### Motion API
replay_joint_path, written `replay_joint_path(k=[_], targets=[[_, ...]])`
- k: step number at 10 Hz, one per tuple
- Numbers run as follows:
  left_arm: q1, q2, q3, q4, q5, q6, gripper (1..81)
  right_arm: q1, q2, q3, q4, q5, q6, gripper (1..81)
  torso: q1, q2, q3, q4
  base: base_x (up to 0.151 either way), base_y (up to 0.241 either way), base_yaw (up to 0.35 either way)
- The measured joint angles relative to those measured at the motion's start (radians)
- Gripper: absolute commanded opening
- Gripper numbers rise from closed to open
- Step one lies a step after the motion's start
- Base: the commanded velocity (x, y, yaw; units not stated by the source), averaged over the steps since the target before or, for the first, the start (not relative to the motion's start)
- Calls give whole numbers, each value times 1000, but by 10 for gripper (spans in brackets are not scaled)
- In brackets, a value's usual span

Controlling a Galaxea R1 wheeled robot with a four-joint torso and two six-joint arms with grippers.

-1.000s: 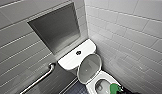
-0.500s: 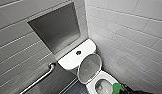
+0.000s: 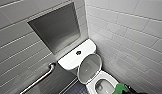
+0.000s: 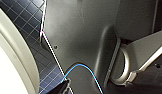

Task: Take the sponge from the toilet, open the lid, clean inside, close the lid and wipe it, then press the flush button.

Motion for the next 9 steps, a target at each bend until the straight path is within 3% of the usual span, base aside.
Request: replay_joint_path(k=[9], targets=[[0,14,0,4,-16,14,811,-146,-96,173,0,176,11,10,0,0,0,0,0,0,0]])
